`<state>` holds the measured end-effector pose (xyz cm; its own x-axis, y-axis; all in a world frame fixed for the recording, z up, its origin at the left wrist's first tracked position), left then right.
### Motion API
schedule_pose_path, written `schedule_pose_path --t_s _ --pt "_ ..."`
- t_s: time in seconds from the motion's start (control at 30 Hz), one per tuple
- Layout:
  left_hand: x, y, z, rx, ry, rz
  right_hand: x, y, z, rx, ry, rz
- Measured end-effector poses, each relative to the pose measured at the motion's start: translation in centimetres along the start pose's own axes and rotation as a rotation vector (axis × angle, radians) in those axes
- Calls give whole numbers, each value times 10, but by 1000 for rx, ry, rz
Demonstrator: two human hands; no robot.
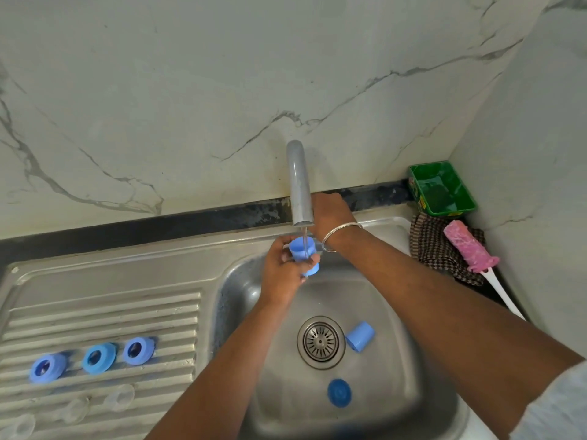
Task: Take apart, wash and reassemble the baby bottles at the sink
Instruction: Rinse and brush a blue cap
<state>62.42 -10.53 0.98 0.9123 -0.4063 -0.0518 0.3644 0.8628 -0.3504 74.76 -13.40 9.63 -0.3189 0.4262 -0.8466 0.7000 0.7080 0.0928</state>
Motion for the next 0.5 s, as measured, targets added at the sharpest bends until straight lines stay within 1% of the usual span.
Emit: schedule_pose_path --t_s 0.07,0.13,0.17,0.23,0.3,0.33,0.4,0.43,0.5 --pt "1 -2 1 -162 33 4 0 0 0 13 7 -1" --pt "5 -7 -7 -340 65 -27 -1 -1 0 12 5 -4" --pt "7 -11 -12 -445 40 -16 -1 -2 -1 12 6 -7" --pt "9 -16 -18 -645 -91 46 -1 -2 -1 13 -3 -12" --pt "10 -17 -19 -805 -250 68 -2 -3 -1 8 -17 -10" --pt "9 -15 -19 -848 -310 82 -2 -3 -1 6 -24 -9" --pt "5 -11 -16 -843 -362 132 -2 -3 -2 8 -32 -10" --pt "3 -9 -13 -820 -347 145 -2 -3 -2 11 -31 -10" --pt "4 -10 -8 -754 -254 116 -1 -2 0 19 -26 -5"
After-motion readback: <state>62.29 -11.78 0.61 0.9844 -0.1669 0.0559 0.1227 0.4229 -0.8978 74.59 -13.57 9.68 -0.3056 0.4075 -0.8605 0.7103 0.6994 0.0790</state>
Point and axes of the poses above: each hand's wrist, its own y-axis towards the middle knuckle, its own x-axis out of the palm, z = x × y, the point moved 4 cm from there along y, towards the middle knuckle, and after that the axes turned 15 degrees about z, right-handed, at the moved point
